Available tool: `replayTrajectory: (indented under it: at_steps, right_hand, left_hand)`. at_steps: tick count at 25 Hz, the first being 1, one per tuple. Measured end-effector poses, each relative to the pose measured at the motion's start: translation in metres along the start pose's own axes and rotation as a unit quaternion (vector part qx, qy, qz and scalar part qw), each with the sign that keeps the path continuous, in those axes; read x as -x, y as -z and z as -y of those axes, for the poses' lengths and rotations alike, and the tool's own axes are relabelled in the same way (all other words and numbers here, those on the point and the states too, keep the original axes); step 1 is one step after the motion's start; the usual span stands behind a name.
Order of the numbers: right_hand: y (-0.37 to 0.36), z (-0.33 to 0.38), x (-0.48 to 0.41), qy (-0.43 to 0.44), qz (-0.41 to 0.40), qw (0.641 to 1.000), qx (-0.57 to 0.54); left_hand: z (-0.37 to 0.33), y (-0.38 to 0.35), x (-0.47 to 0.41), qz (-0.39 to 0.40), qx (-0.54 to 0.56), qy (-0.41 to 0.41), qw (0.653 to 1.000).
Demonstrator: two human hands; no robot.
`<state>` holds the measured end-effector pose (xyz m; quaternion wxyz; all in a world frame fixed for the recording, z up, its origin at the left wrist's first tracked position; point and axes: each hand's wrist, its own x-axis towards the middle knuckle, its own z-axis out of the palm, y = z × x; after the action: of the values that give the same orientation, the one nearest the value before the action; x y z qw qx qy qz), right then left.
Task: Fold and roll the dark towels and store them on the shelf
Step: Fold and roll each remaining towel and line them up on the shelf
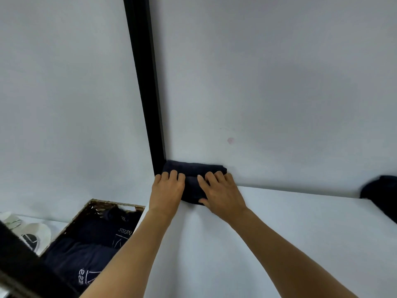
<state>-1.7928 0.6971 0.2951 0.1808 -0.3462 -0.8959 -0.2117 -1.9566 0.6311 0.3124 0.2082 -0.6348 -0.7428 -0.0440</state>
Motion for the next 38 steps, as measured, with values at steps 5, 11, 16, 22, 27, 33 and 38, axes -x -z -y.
replayTrajectory:
  at_steps: [5,11,16,22,27,33,38]
  right_hand:
    - [0.021,-0.02,0.032,-0.083,0.044,0.996,-0.01]
    - [0.068,-0.1,0.108,-0.189,0.059,0.98,-0.007]
    - [0.107,-0.21,0.203,-0.302,0.119,0.943,0.071]
    - [0.122,-0.322,0.313,-0.367,0.136,0.915,0.097]
    - [0.139,-0.378,0.349,-0.414,-0.054,0.908,0.025]
    - [0.158,-0.421,0.363,-0.458,0.014,0.885,-0.086]
    - [0.197,-0.442,0.329,-0.42,-0.067,0.9,-0.093]
  left_hand:
    - [-0.019,0.027,0.008,0.103,-0.09,-0.029,0.99]
    - [-0.165,0.099,-0.016,0.051,0.062,-0.197,0.977]
    - [-0.317,0.124,-0.022,0.087,0.174,-0.299,0.934]
    - [-0.475,0.141,-0.032,0.109,0.301,-0.312,0.895]
    - [-0.561,0.165,-0.049,-0.012,0.376,-0.308,0.874]
    - [-0.588,0.181,-0.074,-0.04,0.253,-0.375,0.891]
    - [-0.569,0.223,-0.118,-0.089,0.236,-0.331,0.909]
